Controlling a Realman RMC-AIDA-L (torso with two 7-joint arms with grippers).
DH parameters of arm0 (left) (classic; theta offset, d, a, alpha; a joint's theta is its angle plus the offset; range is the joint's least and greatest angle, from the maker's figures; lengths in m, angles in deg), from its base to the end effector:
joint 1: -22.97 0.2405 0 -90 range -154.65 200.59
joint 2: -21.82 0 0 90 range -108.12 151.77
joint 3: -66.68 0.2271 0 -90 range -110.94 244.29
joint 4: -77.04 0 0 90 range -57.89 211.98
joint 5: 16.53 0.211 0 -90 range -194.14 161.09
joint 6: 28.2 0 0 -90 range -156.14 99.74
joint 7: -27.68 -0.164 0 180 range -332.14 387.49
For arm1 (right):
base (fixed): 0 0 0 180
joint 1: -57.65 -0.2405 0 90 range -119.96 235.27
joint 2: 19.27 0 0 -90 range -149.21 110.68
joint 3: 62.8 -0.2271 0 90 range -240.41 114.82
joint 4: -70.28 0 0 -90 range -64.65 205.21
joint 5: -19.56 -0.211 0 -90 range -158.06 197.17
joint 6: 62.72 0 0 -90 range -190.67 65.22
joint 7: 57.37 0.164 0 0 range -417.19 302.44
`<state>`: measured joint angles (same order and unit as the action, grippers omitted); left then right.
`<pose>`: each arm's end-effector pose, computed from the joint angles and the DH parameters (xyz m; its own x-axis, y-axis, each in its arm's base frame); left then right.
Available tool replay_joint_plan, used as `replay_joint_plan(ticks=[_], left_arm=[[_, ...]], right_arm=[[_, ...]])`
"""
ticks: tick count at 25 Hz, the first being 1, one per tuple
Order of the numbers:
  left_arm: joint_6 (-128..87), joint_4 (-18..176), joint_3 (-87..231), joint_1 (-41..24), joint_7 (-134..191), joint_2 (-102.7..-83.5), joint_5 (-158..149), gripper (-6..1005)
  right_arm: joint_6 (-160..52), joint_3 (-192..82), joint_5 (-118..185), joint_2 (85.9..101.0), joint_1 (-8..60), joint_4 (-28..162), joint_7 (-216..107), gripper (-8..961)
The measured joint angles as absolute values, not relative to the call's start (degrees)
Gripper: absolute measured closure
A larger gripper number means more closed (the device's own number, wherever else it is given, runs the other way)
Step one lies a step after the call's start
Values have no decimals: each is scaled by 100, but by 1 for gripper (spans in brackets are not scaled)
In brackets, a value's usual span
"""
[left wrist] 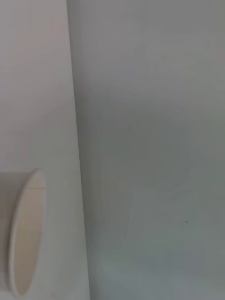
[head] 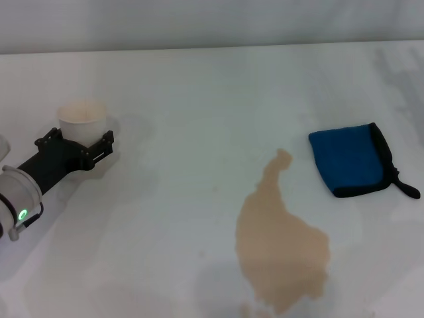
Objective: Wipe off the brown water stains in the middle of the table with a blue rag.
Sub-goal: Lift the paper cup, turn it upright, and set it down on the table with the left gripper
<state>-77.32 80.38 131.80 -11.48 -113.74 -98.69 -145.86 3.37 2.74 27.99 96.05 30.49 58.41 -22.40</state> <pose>-0.2919 0.3559 -0.0736 0.7127 0.3594 0.6024 0.6955 -0.4735 -0.5404 0.3126 0.3775 0.0979 0.4448 0.2140 -0.8697 -0.8826 -0.0602 -0.4662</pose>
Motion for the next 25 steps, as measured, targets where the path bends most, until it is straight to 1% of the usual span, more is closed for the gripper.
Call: replay_joint_plan(ticks=[14, 25], left_arm=[[-7759, 8044, 13250, -1148, -11374, -9867, -14539, 123], [-7795, 8013, 13259, -1088, -11365, -9867, -14533, 125]], right_arm=[[346, 268, 2799, 9602, 3026, 5841, -2240, 87], [346, 268, 2799, 9595, 3023, 5835, -2240, 87]])
